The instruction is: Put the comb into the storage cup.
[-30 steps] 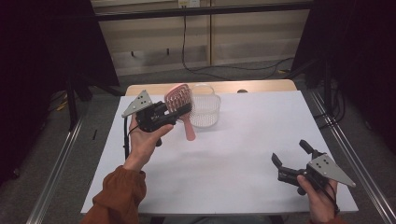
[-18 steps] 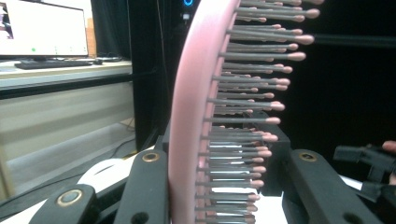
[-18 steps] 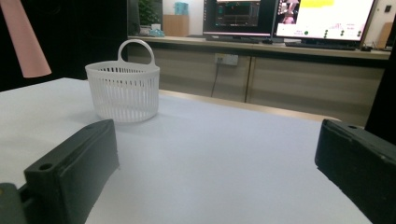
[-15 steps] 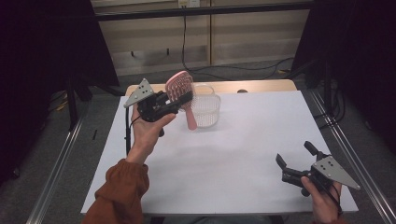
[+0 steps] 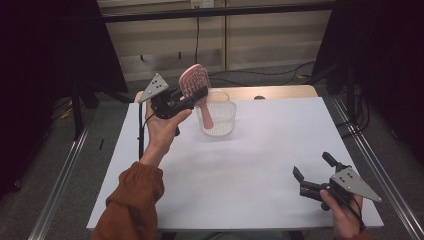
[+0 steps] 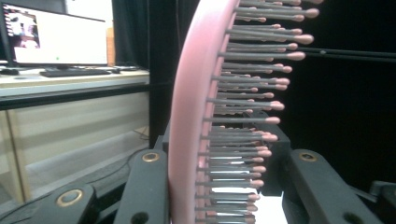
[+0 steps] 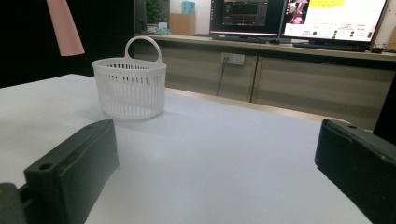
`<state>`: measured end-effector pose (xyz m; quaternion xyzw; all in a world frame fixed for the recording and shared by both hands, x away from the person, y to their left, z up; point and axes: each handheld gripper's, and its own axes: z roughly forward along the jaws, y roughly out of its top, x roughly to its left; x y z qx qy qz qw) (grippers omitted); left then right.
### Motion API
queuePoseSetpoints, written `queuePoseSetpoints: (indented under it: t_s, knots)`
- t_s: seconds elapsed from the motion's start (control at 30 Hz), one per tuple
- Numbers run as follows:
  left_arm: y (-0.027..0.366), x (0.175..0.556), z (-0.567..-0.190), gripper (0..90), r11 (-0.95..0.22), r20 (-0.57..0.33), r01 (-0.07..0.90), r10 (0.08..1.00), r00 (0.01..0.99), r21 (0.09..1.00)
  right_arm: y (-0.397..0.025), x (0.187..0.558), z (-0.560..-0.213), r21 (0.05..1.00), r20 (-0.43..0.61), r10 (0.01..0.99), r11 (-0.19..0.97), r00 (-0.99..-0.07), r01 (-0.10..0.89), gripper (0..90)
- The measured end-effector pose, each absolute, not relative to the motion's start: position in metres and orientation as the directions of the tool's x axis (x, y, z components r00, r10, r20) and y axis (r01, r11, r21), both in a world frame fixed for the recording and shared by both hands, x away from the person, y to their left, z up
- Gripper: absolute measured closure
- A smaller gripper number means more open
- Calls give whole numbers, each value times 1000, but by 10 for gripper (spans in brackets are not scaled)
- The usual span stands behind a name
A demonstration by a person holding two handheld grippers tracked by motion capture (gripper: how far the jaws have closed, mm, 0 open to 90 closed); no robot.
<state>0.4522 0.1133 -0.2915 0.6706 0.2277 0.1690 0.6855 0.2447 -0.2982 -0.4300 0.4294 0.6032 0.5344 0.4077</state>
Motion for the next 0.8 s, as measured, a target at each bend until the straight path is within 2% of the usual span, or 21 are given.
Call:
queuePoseSetpoints:
  t_s: [0.33, 0.8]
  knots:
    - [103, 468, -284, 640, 49, -88, 73, 561, 823, 996, -297, 244, -430, 995, -35, 953, 62, -301, 82, 0]
    - [94, 485, -283, 640, 11, -27, 25, 597, 802, 1000, -297, 245, -431, 994, -33, 952, 64, -304, 91, 0]
